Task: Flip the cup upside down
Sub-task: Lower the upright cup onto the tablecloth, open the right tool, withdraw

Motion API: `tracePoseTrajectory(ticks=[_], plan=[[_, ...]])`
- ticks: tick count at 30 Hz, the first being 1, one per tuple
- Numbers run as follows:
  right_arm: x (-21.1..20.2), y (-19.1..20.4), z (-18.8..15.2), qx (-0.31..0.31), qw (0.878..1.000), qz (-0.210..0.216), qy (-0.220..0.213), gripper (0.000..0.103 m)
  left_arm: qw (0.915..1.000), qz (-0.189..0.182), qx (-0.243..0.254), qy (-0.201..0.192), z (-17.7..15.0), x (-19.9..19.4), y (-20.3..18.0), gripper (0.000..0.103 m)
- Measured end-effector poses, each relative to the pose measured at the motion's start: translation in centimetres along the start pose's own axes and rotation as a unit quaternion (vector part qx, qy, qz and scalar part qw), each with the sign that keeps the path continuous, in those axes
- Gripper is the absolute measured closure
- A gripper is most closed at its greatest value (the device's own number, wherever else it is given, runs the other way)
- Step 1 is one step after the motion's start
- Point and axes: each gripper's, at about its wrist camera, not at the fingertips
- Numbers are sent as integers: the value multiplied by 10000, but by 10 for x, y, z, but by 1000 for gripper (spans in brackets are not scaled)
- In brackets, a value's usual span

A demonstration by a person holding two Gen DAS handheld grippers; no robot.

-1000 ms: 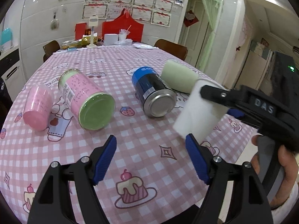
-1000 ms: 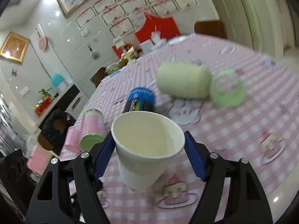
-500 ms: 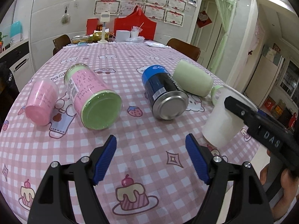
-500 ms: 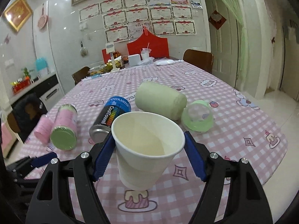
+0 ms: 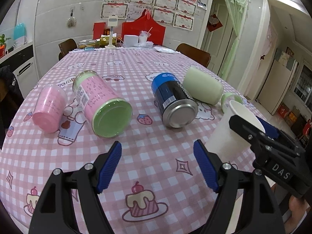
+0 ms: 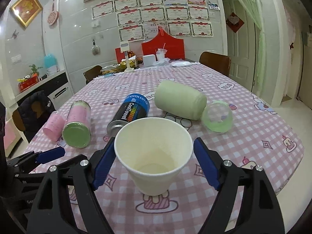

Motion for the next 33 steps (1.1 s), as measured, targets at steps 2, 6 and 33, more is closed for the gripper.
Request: tracePoseTrajectory(ticks=[2, 6, 33], plan=[[-5, -2, 1, 83, 10000, -3, -55, 21, 10000, 9, -7, -45, 0, -4, 0, 28], [-18, 0, 3, 77, 9998, 60, -172, 20, 9998, -7, 7, -179, 1, -14, -2, 28], [-106, 3, 11, -190, 9894, -218, -1420, 8, 9789, 329, 459, -1964, 11, -119, -37, 12]])
Point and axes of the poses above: each gripper's, at about its wrist camera, not at the fingertips, and x roughly the way its jaws point, y to its left, z to its top, and after that the axes turned 4 degrees about x, right-handed
